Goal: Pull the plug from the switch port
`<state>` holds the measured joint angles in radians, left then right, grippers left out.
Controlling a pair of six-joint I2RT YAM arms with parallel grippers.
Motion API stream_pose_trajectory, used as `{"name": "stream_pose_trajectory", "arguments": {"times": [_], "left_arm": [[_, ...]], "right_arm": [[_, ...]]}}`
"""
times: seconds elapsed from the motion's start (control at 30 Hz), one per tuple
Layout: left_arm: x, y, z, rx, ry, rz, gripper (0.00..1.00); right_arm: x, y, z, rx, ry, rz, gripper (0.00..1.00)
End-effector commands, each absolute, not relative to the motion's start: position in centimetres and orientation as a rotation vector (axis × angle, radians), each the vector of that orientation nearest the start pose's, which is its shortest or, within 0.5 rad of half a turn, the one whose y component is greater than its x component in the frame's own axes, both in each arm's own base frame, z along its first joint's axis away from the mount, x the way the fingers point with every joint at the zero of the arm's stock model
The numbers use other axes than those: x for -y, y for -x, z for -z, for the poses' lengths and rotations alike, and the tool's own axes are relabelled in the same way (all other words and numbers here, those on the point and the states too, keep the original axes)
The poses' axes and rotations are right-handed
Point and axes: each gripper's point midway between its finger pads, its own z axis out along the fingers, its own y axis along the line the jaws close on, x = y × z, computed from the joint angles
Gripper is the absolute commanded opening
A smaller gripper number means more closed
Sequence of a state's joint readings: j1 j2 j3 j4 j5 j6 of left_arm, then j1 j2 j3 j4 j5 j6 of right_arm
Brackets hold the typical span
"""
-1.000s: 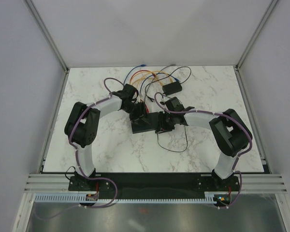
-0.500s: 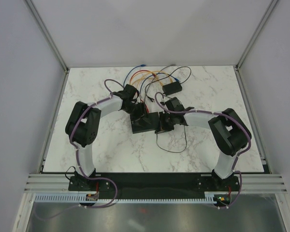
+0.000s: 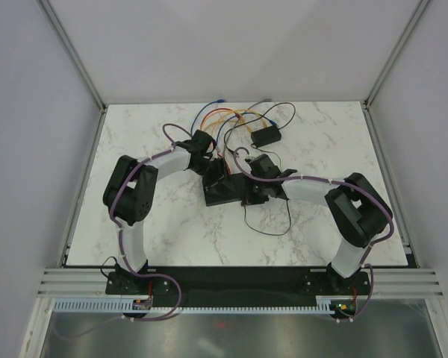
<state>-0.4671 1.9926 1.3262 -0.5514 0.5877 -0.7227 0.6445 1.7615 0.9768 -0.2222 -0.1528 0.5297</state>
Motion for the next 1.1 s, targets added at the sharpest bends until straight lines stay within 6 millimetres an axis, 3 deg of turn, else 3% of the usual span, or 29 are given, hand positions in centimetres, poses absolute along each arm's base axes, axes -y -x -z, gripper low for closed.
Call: {"name": "stream_pose_trajectory", "arguments": {"times": [0.0, 0.03, 0.07, 0.2, 0.27, 0.37, 0.4, 0.5, 0.57, 0.6, 0.67, 0.8, 0.83, 0.9, 1.03, 1.07], "left_arm": [[27.0, -28.9, -0.4, -3.108, 0.315, 0.85, 0.53], [27.0, -29.0, -0.5, -3.105, 0.315, 0.854, 0.53], [27.0, -29.0, -0.6, -3.102, 0.318, 0.856, 0.53], [27.2, -28.9, -0.5, -3.106, 0.307, 0.875, 0.53], [27.1, -28.8, -0.4, -3.11, 0.307, 0.87, 0.53], [26.9, -28.7, -0.2, -3.11, 0.307, 0.86, 0.53], [26.9, -28.8, -0.2, -3.108, 0.306, 0.859, 0.53], [27.0, -28.8, -0.2, -3.107, 0.308, 0.86, 0.53], [26.9, -28.8, -0.1, -3.106, 0.311, 0.855, 0.53], [26.9, -28.7, 0.1, -3.111, 0.316, 0.852, 0.53], [27.0, -28.7, 0.2, -3.115, 0.321, 0.857, 0.53], [26.9, -28.6, -0.3, -3.1, 0.28, 0.872, 0.53], [26.9, -28.9, -1.1, -3.068, 0.228, 0.875, 0.53], [26.7, -29.1, -2.1, -3.031, 0.165, 0.872, 0.55], [25.9, -29.0, -5.3, -2.931, 0.038, 0.858, 0.59], [25.7, -29.1, -7.1, -2.881, 0.012, 0.861, 0.6]], "right_arm": [[-25.8, -26.1, -0.6, -2.737, 0.207, -0.634, 0.0], [-27.8, -24.7, -1.6, -2.74, 0.249, -0.834, 0.0], [-28.3, -24.0, -1.6, -2.75, 0.215, -0.901, 0.0], [-28.7, -23.7, -2.0, -2.753, 0.192, -0.956, 0.0], [-28.3, -23.9, -2.1, -2.748, 0.186, -0.918, 0.0], [-25.7, -24.8, -1.9, -2.759, 0.111, -0.684, 0.0], [-23.4, -25.1, -1.2, -2.779, 0.076, -0.492, 0.0], [-21.8, -25.3, -1.2, -2.775, 0.079, -0.363, 0.0], [-22.2, -24.5, -0.7, -2.803, 0.114, -0.394, 0.0], [-24.0, -23.8, -1.0, -2.811, 0.156, -0.544, 0.0], [-25.2, -23.0, -0.9, -2.812, 0.178, -0.67, 0.0], [-23.5, -24.6, -2.7, -2.733, 0.155, -0.533, 0.0], [-23.1, -25.8, -4.4, -2.674, 0.153, -0.493, 0.0], [-21.4, -26.4, -5.4, -2.664, 0.197, -0.382, 0.0], [-18.0, -29.6, -9.0, -2.581, 0.12, -0.228, 0.0], [-16.8, -31.0, -10.2, -2.54, 0.072, -0.181, 0.0]]}}
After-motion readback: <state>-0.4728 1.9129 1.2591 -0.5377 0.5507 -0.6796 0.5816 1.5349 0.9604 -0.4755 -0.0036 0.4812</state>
